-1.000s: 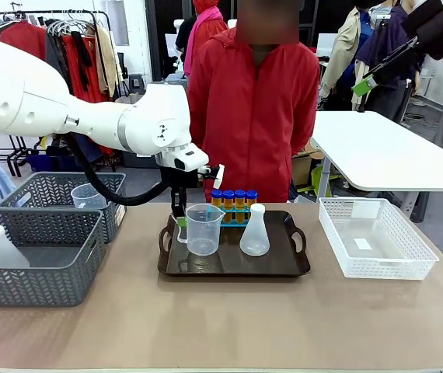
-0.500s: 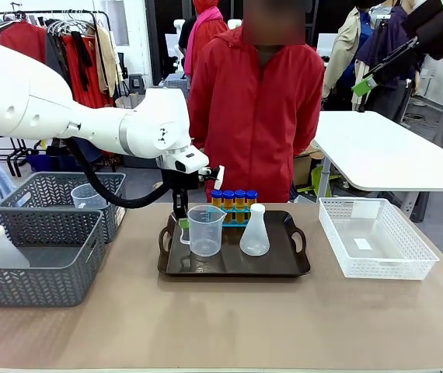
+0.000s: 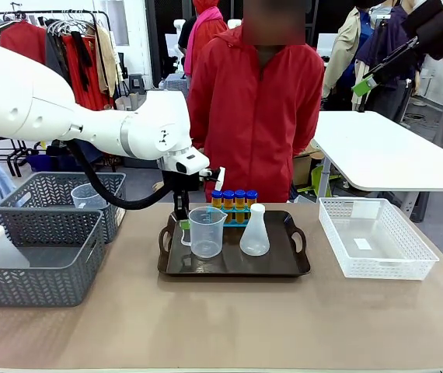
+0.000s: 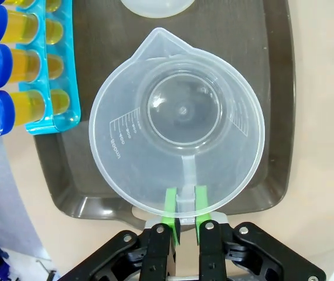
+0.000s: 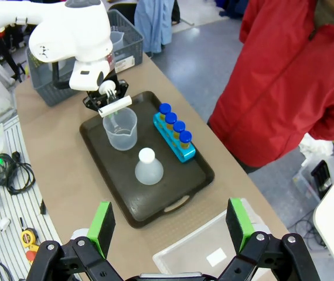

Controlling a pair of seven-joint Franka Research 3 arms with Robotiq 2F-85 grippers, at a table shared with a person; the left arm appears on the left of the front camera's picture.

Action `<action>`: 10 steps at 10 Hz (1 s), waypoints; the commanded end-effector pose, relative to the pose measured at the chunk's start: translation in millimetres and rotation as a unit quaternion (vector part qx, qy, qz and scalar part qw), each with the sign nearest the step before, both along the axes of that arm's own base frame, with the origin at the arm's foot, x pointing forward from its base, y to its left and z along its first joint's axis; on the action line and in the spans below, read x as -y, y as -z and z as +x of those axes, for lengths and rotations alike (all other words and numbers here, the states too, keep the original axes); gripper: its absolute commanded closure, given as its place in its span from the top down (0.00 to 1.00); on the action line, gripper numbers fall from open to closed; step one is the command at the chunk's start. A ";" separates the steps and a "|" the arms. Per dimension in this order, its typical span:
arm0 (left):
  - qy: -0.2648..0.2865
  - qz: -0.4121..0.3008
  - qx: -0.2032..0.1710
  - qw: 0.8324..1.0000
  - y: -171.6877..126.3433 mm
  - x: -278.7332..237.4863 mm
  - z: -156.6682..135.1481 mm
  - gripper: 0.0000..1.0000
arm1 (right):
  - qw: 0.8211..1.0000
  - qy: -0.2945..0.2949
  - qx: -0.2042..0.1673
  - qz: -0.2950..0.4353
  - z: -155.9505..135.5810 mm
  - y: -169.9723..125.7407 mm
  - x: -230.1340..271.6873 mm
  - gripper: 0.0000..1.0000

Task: Prepare the laboratory tools.
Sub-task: Pick up one Large Measuring Cup and place it on the Handle tray.

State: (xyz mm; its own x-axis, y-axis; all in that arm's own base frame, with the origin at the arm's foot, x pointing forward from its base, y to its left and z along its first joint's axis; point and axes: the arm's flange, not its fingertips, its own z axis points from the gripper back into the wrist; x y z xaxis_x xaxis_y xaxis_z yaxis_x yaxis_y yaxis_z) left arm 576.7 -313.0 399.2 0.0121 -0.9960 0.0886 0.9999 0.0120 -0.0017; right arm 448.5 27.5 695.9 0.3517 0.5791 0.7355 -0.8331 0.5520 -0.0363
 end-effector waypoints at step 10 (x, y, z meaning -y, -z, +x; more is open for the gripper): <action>0.000 -0.035 0.000 0.999 -25.4 -13.2 -5.5 1.00 | 1.000 -0.007 0.003 0.007 0.3 -0.8 0.3 1.00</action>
State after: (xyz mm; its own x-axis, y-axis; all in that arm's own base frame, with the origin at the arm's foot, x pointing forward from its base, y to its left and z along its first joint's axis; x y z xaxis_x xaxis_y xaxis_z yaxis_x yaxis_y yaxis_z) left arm 580.0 -307.1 421.4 0.0297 -0.9909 0.1313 0.9994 0.0315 0.0115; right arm 448.5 27.5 695.9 0.3517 0.5792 0.7355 -0.8331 0.5520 -0.0363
